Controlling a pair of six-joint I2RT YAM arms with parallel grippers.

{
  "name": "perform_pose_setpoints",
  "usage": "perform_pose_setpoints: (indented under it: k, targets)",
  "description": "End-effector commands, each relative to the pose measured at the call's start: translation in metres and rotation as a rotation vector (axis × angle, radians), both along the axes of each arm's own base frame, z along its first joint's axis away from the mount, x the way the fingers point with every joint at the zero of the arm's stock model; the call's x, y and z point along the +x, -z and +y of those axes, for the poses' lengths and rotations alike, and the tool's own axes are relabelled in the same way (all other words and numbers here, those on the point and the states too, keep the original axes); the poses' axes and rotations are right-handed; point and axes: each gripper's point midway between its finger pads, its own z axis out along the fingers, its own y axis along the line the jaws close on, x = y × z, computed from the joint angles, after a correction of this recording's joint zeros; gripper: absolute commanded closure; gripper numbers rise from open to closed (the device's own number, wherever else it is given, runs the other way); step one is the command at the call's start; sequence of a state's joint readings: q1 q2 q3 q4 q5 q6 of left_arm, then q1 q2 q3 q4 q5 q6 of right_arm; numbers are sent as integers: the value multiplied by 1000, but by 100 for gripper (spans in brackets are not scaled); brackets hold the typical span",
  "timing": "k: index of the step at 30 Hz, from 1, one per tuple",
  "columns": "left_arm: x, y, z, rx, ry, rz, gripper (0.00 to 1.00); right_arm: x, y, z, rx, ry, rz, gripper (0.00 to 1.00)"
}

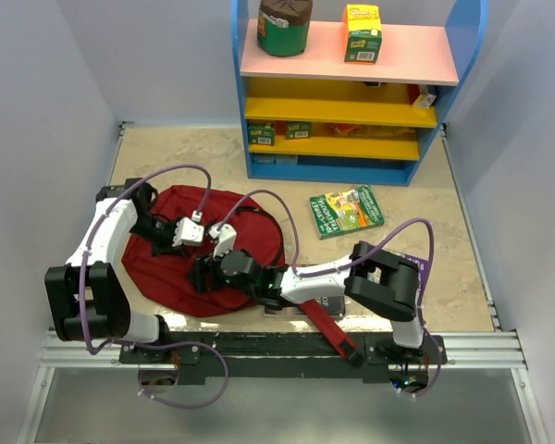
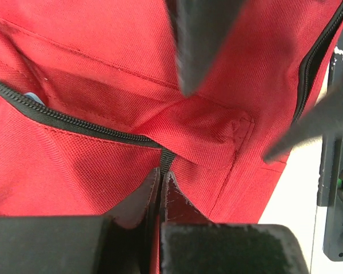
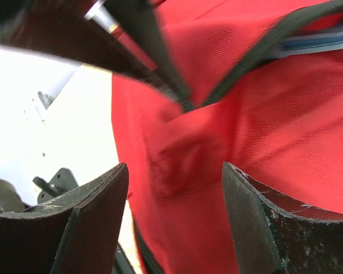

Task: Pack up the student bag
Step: Zip the student bag at the center of the board.

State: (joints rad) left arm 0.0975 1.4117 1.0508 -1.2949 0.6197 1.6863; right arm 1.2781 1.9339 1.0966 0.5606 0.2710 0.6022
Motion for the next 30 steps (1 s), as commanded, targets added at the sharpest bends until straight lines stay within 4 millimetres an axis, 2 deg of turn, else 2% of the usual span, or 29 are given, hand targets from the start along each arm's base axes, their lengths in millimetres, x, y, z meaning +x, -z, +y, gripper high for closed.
perform_pose_setpoints:
  k: [1, 5, 8, 9, 13, 19, 22, 23, 25, 26, 28, 29, 30]
  targets:
    - [12, -20, -13, -71, 11, -80, 100, -5, -23, 23, 50, -20, -31, 32]
    - [9, -19, -13, -72, 12, -62, 100, 1, -20, 28, 27, 8, -32, 40]
    - [8, -19, -14, -76, 15, -66, 100, 4, -15, 30, 2, 23, -33, 60]
    - [8, -20, -14, -81, 14, -67, 100, 3, -14, 31, -7, 29, -32, 73]
    - [10, -24, -19, -108, 13, -67, 100, 0, -5, 30, -59, 38, -47, 100]
    - [18, -28, -22, -132, -8, -67, 100, -13, -6, 27, -82, 25, -80, 100]
    - [35, -35, -26, -166, -62, -107, 100, -29, -14, 30, -105, 3, -149, 100]
    - [52, -41, -28, -190, -83, -169, 100, -42, -14, 32, -117, -11, -168, 100]
    - [70, -51, -29, -222, -180, -194, 100, -50, -17, 31, -136, -14, -208, 100]
    - [88, -60, -31, -246, -193, -265, 100, -57, -16, 31, -151, -25, -217, 100]
    - [101, -70, -32, -285, -283, -282, 100, -63, -14, 29, -177, -23, -248, 100]
    - [122, -81, -29, -300, -305, -370, 100, -72, -12, 29, -196, -36, -261, 100]
    - [127, -84, -29, -322, -366, -361, 100, -75, -12, 27, -212, -36, -283, 100]
